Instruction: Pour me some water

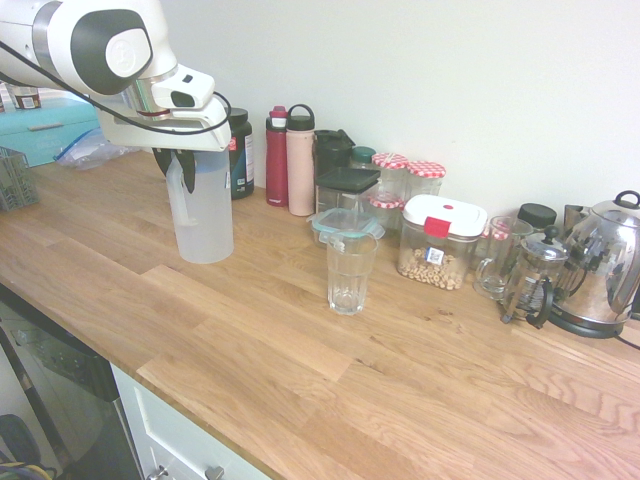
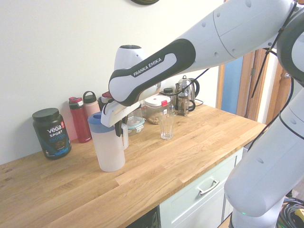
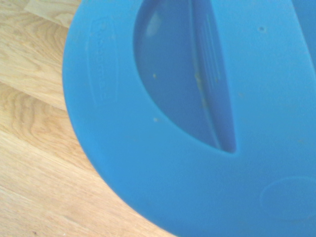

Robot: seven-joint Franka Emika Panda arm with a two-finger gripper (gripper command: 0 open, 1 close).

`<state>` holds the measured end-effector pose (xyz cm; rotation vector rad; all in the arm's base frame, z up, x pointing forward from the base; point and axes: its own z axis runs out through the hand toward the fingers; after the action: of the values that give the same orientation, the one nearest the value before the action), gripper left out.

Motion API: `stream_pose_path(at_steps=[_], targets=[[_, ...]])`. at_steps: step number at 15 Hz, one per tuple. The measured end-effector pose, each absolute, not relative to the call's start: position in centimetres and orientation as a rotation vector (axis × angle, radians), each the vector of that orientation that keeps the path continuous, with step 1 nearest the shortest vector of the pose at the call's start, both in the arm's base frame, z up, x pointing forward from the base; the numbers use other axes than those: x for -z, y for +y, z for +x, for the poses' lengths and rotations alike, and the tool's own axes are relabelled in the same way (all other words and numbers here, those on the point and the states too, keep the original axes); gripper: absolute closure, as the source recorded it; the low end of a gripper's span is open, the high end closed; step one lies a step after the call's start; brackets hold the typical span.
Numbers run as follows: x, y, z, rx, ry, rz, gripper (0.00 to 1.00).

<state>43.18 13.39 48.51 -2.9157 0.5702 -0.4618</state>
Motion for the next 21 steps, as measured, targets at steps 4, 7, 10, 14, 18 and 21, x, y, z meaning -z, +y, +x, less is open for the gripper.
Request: stream_pose_path(at_steps=[4, 7, 10, 14, 18, 21], targets=[[-48.8, 13.6, 42.9, 0.464, 0.564, -2.918, 1.0], [-51.4, 12.9, 41.6, 0.503, 0.579, -2.9, 1.0], [-55.2, 10.5, 39.3, 0.539, 0.592, -2.885, 1.0], [-57.0, 4.7, 37.4, 0.507, 0.591, -2.903, 1.0], [-57.5, -1.6, 35.5, 0.492, 0.677, -2.874, 1.0], [-57.0, -5.3, 33.8, 0.49, 0.764, -2.849, 1.0]])
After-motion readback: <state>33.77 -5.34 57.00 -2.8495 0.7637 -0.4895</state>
